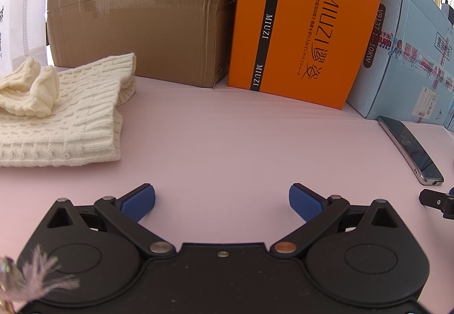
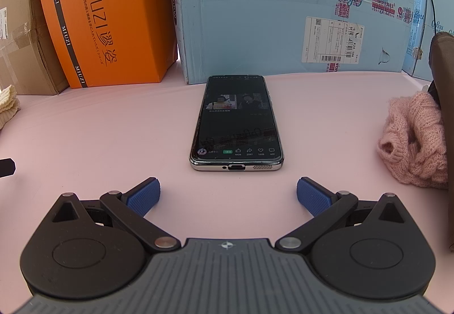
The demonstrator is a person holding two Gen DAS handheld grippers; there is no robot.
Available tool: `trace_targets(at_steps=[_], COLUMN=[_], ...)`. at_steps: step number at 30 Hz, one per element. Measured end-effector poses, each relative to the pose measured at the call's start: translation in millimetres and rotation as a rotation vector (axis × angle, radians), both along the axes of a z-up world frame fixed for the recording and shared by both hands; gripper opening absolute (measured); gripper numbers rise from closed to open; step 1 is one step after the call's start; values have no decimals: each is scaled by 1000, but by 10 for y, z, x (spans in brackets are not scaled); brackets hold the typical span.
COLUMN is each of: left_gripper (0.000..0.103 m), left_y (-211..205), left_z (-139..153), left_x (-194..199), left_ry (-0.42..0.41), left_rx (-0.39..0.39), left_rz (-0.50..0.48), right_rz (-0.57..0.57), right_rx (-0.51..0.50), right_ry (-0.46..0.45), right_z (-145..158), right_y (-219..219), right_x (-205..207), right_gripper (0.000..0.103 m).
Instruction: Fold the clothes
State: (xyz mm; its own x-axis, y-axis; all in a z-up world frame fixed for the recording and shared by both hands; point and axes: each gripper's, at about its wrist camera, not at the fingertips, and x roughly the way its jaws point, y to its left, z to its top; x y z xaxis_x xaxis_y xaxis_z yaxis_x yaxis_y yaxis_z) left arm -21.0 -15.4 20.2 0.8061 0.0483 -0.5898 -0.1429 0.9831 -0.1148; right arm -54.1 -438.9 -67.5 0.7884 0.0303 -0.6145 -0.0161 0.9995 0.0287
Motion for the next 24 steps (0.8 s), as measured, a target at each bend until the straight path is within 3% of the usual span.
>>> trace_targets(at_steps=[24], left_gripper=[103], left_y=[6], left_z=[-2], left_x=[-1], left_ry=[0], left_rx=[0], left_rz=[0], right_rz=[0], right_rx=[0], right_ry=[0], right_z=[-28], right_y=[-3], right_x=[-4], right_gripper=[103])
